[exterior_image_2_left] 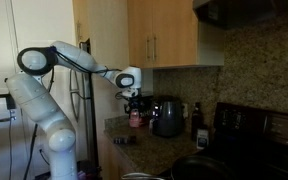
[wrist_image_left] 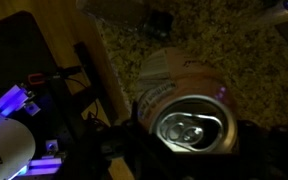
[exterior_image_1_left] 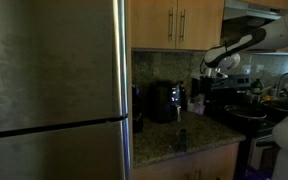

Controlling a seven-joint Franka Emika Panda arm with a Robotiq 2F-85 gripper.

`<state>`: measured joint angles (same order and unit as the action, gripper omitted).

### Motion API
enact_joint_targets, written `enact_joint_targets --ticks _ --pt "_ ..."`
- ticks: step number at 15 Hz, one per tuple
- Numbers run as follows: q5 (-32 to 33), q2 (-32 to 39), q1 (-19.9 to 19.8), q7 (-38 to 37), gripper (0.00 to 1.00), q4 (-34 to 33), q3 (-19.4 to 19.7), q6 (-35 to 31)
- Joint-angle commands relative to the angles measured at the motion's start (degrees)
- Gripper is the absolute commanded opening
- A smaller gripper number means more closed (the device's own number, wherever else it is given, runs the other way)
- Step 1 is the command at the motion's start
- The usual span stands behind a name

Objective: Move the can to the right then back to the left of the counter

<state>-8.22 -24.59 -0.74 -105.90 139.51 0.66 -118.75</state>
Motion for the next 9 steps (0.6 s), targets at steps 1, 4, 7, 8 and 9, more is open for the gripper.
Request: enact_joint_targets --ticks 1,4,7,8,9 --pt "-0.72 0.05 -1.73 0.73 0.45 -0.12 -1.37 0.23" --pt "-5.54 -1.73 3.70 5.14 0.45 1.01 -4.60 0.24" --pt "-9.78 -1.76 8.45 6.61 0.45 -0.53 -9.59 -0.04" --pt "-10.27 -1.66 9.76 7.49 0.45 -1.13 -10.90 -0.36" --pt "-10.48 -1.58 10.48 7.80 0.45 -1.78 -11.76 -0.19"
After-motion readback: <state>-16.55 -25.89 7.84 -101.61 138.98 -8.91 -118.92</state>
